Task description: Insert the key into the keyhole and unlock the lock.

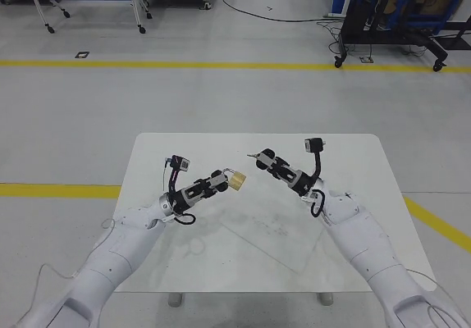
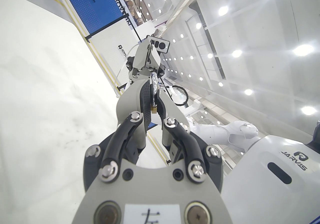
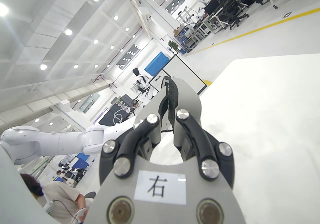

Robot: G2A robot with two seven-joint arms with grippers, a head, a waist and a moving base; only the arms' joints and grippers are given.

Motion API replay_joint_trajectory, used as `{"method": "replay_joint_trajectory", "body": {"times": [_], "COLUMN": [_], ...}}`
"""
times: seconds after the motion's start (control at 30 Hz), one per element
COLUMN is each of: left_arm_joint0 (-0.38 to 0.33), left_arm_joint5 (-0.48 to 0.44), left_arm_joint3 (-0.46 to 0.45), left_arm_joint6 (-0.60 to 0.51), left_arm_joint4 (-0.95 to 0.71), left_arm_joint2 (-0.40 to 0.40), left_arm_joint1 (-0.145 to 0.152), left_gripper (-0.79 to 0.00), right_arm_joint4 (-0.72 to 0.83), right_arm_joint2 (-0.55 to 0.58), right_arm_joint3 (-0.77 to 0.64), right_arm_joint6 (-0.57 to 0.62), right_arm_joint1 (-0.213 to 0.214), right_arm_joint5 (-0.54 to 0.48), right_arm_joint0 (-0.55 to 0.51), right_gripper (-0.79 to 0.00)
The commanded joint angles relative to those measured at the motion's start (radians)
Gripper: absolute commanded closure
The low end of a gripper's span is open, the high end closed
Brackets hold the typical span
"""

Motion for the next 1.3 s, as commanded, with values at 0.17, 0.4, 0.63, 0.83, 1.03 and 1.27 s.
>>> {"method": "replay_joint_trajectory", "body": {"times": [0.17, 0.4, 0.63, 0.83, 1.03, 1.27], "left_arm_joint0": [-0.003, 0.001, 0.0, -0.003, -0.002, 0.001], "left_arm_joint5": [0.012, 0.054, 0.116, 0.134, 0.141, 0.144], "left_arm_joint3": [-0.003, -0.015, -0.003, 0.015, 0.022, 0.029], "left_arm_joint6": [-0.012, -0.053, -0.116, -0.134, -0.141, -0.144], "left_arm_joint4": [-0.009, -0.058, -0.117, -0.122, -0.112, -0.103], "left_arm_joint2": [0.013, 0.015, -0.003, -0.017, -0.028, -0.042], "left_arm_joint1": [-0.004, -0.004, -0.007, -0.014, -0.02, -0.026], "left_gripper": [0.0, 0.0, 0.0, 0.0, 0.0, 0.0], "right_arm_joint4": [-0.064, -0.079, -0.078, -0.097, -0.102, -0.104], "right_arm_joint2": [-0.037, -0.048, -0.057, -0.068, -0.073, -0.079], "right_arm_joint3": [-0.032, -0.049, -0.063, -0.076, -0.078, -0.081], "right_arm_joint6": [-0.022, 0.005, 0.033, 0.046, 0.051, 0.059], "right_arm_joint1": [-0.012, -0.014, -0.015, -0.016, -0.018, -0.02], "right_arm_joint5": [0.049, 0.074, 0.068, 0.071, 0.078, 0.089], "right_arm_joint0": [0.012, 0.015, 0.015, 0.016, 0.02, 0.026], "right_gripper": [0.0, 0.0, 0.0, 0.0, 0.0, 0.0]}}
